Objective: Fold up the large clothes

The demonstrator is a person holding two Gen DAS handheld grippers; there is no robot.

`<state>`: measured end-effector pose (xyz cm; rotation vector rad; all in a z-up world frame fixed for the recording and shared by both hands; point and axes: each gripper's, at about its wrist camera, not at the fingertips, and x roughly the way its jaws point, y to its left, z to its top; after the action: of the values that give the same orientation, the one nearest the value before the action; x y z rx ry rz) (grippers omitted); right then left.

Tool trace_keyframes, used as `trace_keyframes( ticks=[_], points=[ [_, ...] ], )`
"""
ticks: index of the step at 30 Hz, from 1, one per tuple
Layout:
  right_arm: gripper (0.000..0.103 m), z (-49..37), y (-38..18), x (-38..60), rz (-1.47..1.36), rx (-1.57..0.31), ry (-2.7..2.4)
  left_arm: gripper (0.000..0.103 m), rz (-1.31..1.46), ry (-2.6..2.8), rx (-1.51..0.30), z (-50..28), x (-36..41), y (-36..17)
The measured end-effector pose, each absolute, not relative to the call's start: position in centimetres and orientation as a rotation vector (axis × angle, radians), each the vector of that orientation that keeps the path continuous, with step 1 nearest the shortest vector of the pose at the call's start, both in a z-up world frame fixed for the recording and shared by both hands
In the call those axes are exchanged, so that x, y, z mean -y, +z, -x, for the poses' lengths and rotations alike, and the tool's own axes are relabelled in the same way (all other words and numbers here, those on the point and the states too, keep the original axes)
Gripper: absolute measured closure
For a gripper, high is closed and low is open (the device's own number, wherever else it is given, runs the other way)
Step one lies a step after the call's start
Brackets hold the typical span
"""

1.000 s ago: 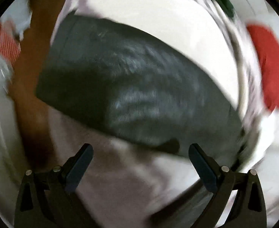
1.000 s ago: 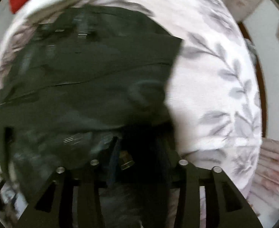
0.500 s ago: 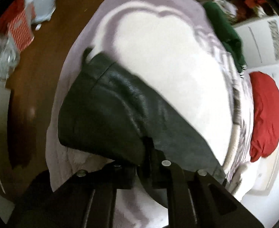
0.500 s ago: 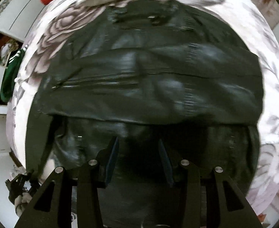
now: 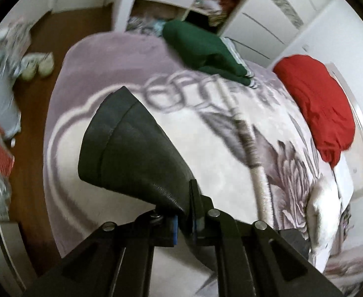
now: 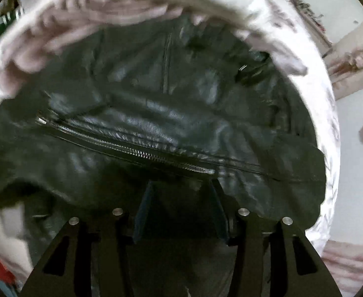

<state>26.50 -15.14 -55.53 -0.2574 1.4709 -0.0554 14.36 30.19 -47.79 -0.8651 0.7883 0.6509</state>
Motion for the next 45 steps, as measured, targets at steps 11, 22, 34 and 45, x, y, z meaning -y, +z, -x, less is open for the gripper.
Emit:
trace_keyframes(
  ticks=[11,22,34,45],
  points=[
    [0.041,-27.4,-53.9,21.5,-0.031,-1.505,-0.026,0.099,0.470,0.470,-0.770,-22.7,-18.1,-40.3],
    [0.041,-21.0,-53.0,38.6,-0.293,-1.550,-0.176,0.099,0.133,-0.120,-0.871,-30.4,13.6,-42.6],
    [0.041,-16.4,-54.0,50.3,-0.485,-1.541,-0.283,0.090,-0.183,-0.256,-1.075,-29.3,27.3,-50.6],
    [0.038,-17.1,-51.6,55.4,-0.798,-1.459,-0.095,0.004,0.001,0.011,-1.122,-26.8,14.5,-46.9]
  ],
)
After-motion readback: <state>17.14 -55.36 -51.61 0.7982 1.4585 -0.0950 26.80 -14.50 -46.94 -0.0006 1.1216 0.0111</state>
